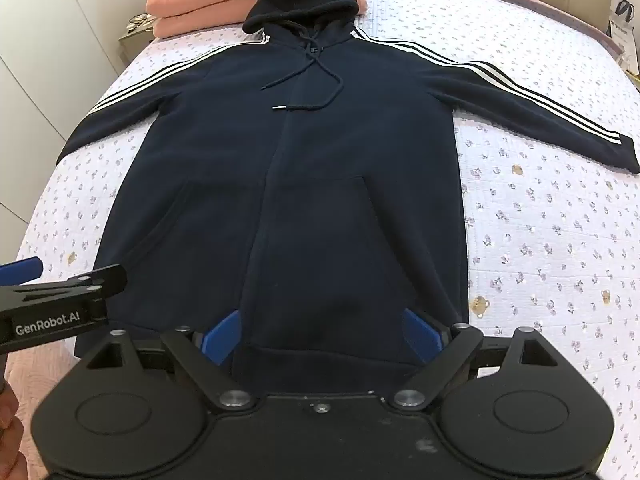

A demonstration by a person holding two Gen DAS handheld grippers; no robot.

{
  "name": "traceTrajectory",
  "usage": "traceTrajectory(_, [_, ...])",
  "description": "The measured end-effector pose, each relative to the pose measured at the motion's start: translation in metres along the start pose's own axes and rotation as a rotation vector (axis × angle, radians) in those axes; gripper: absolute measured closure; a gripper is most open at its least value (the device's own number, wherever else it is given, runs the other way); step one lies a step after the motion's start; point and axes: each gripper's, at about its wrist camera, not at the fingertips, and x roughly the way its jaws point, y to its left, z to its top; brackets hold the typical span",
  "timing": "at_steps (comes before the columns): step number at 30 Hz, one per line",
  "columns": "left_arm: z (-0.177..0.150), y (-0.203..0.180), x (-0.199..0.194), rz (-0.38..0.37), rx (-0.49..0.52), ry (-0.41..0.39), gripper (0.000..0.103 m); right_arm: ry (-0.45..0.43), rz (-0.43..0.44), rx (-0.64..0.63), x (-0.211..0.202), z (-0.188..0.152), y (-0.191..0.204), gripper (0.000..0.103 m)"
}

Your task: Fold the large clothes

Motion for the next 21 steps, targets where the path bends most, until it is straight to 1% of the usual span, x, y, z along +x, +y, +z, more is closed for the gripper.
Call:
traceTrajectory(3, [0.0004,0.0003,-0.0008,-0.002,-0.008,-0.003,0.001,-0.002,0.007,0.003,-0.0002,0.0018,0.0009,0.0])
traceTrajectory(4, [0.0017,0.0014,0.0009,-0.009,-0.005,0.009,0.001,-0.005,0.009,0.004,-0.0011,-0.0021,-0.0009,0.0])
traceTrajectory(11, [0.0069,-0.0004,0.0058,-0.021,-0.009,0.022,0.001,-0.012,0.01,-0.003,0.0003,-0.0011,-0.0006,0.0])
traceTrajectory(12, [0.0023,0.0,0.0006,-0.023,-0.008,0.015,0.001,-0.012,0.01,-0.004,0.0,-0.0009,-0.0003,0.0])
traceTrajectory(21, [-0.0017,0.0004,0.0038,-0.03,-0.009,0.012,0.001,-0.017,0.012,-0.007,-0.0021,-0.0009,0.0007,0.0])
